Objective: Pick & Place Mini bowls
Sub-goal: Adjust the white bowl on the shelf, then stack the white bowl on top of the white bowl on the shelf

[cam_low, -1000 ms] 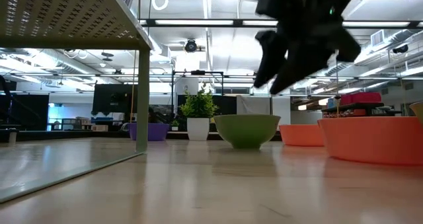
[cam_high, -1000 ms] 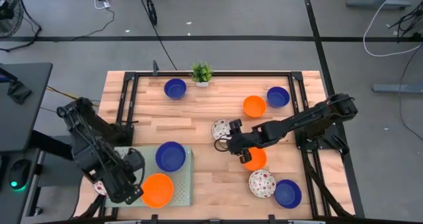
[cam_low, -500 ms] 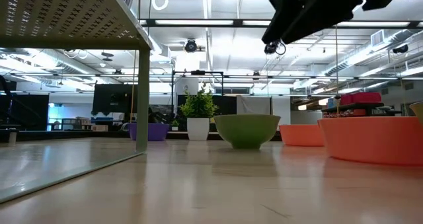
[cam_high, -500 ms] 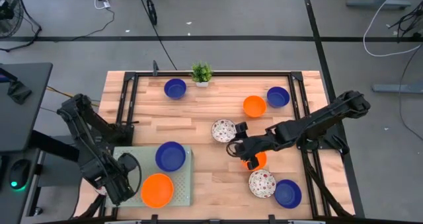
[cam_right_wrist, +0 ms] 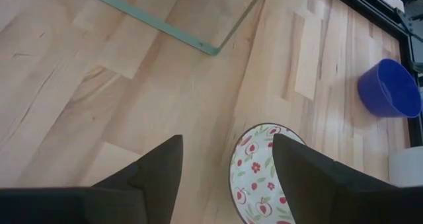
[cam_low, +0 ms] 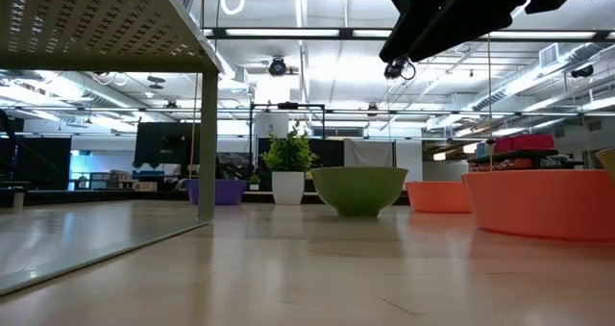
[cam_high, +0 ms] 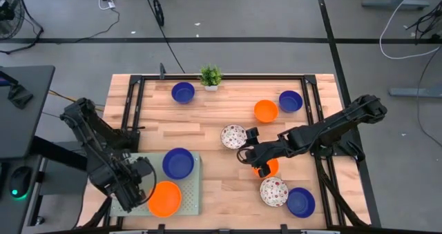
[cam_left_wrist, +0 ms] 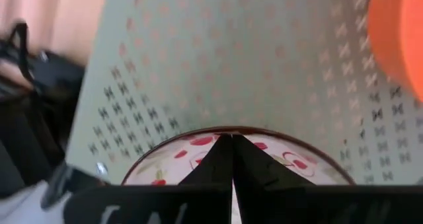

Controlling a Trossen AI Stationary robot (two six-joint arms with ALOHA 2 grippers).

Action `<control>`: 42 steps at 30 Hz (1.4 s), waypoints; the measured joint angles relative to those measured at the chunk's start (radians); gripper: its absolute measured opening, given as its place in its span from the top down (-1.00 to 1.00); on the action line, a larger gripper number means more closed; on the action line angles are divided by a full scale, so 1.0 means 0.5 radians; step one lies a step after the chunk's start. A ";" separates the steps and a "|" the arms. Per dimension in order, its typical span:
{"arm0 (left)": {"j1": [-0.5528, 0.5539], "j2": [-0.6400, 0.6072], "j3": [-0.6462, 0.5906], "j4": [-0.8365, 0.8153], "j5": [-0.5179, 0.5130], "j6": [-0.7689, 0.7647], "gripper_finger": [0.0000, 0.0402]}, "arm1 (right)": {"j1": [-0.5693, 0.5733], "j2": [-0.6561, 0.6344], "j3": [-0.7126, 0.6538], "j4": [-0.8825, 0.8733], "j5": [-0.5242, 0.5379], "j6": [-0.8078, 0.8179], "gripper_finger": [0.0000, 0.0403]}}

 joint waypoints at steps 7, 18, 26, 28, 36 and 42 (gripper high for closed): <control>0.064 0.000 0.000 0.000 -0.200 0.154 0.99 | 0.000 0.000 0.000 0.001 -0.001 0.004 -0.17; 0.175 -0.001 0.051 0.000 -0.004 0.308 0.99 | -0.001 0.000 -0.013 0.029 -0.034 0.057 -0.17; 0.185 -0.002 0.403 0.002 -0.211 0.328 0.99 | -0.026 0.001 -0.295 0.353 -0.139 -0.049 -0.17; 0.185 -0.004 0.496 0.038 -0.481 0.462 0.99 | -0.025 0.001 -0.315 0.347 -0.134 -0.043 -0.17; 0.543 0.030 0.542 1.166 -1.242 1.978 0.99 | 0.108 -0.303 -0.315 0.223 -0.135 0.164 -0.17; 1.150 0.201 0.542 1.674 -1.015 2.649 0.98 | 0.353 -0.641 -0.313 0.038 -0.002 0.537 -0.17</control>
